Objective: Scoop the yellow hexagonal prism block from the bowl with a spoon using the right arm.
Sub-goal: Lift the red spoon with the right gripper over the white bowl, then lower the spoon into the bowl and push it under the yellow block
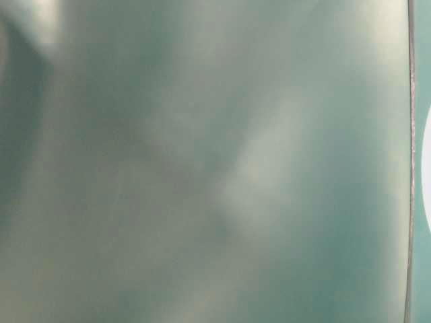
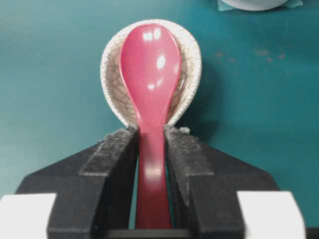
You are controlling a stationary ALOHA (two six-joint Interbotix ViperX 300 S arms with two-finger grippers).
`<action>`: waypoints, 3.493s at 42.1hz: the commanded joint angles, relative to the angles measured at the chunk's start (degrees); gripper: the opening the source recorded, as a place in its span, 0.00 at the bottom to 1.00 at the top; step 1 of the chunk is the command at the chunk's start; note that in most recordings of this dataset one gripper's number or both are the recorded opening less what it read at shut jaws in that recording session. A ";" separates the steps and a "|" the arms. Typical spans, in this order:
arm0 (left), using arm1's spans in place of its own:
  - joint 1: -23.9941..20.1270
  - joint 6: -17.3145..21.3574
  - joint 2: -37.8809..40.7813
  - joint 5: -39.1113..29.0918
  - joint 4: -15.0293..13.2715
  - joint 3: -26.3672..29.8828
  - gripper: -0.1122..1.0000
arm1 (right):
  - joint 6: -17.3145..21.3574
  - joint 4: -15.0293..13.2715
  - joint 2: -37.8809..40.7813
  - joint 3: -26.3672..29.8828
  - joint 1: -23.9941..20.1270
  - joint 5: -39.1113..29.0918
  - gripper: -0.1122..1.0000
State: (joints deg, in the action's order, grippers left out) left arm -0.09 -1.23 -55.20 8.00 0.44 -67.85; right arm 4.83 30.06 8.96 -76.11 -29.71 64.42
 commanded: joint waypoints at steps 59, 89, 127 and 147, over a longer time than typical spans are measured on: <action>0.00 0.00 1.76 0.18 0.18 0.62 0.10 | -19.78 -2.90 -31.90 28.21 39.02 -77.87 0.32; 0.00 0.09 2.20 0.79 0.18 0.53 0.10 | -18.54 -8.26 -17.23 44.74 41.40 -99.32 0.32; 0.00 0.00 1.85 1.05 0.09 0.62 0.10 | -19.51 -9.23 -9.05 47.72 40.08 -95.54 0.32; 0.00 0.00 1.76 1.05 0.18 0.70 0.10 | -19.78 -9.23 -6.59 51.24 37.62 -90.26 0.32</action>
State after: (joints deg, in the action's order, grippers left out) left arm -0.09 -1.23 -53.61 8.44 0.44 -67.85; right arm -14.85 20.92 3.25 -26.37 8.35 -26.54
